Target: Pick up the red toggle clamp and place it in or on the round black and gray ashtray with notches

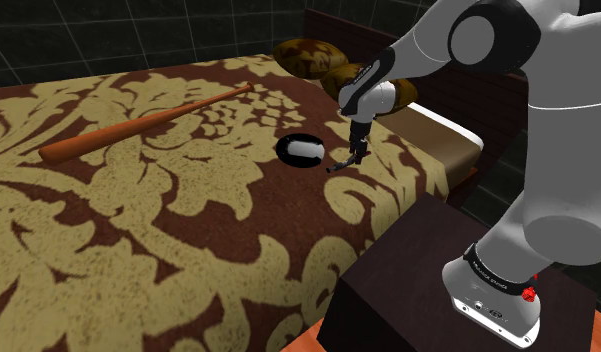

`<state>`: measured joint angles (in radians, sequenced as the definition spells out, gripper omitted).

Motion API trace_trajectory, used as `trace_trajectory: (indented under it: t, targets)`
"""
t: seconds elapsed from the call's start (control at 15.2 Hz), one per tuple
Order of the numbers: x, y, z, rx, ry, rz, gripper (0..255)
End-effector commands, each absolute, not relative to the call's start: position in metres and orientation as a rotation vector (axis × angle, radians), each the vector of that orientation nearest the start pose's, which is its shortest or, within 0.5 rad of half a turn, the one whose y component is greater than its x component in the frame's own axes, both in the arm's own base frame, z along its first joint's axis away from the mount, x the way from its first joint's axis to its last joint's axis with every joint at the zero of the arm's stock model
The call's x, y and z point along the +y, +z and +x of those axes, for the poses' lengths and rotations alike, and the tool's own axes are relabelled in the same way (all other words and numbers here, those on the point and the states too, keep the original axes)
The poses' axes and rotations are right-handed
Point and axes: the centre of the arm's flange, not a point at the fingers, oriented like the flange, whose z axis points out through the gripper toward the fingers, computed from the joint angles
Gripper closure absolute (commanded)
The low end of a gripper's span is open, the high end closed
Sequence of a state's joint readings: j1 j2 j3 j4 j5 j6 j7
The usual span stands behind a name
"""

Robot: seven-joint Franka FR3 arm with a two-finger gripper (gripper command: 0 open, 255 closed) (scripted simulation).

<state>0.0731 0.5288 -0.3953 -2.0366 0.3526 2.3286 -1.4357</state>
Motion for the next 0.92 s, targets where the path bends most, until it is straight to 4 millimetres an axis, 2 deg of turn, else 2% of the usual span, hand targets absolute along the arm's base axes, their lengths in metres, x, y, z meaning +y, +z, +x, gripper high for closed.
trace_trajectory:
  t: [0.0, 0.13, 0.2, 0.79, 0.86]
  targets:
    - [-0.1776, 0.1843, 0.5483, -1.268, 0.128, -2.702, 0]
    - [-0.1776, 0.1843, 0.5483, -1.268, 0.128, -2.702, 0]
    - [-0.1776, 0.1843, 0.5483, -1.268, 0.128, -2.702, 255]
    - [-0.1776, 0.1843, 0.5483, -1.268, 0.128, -2.702, 255]
    - [-0.1776, 0.1895, 0.5483, -1.268, 0.128, -2.702, 255]
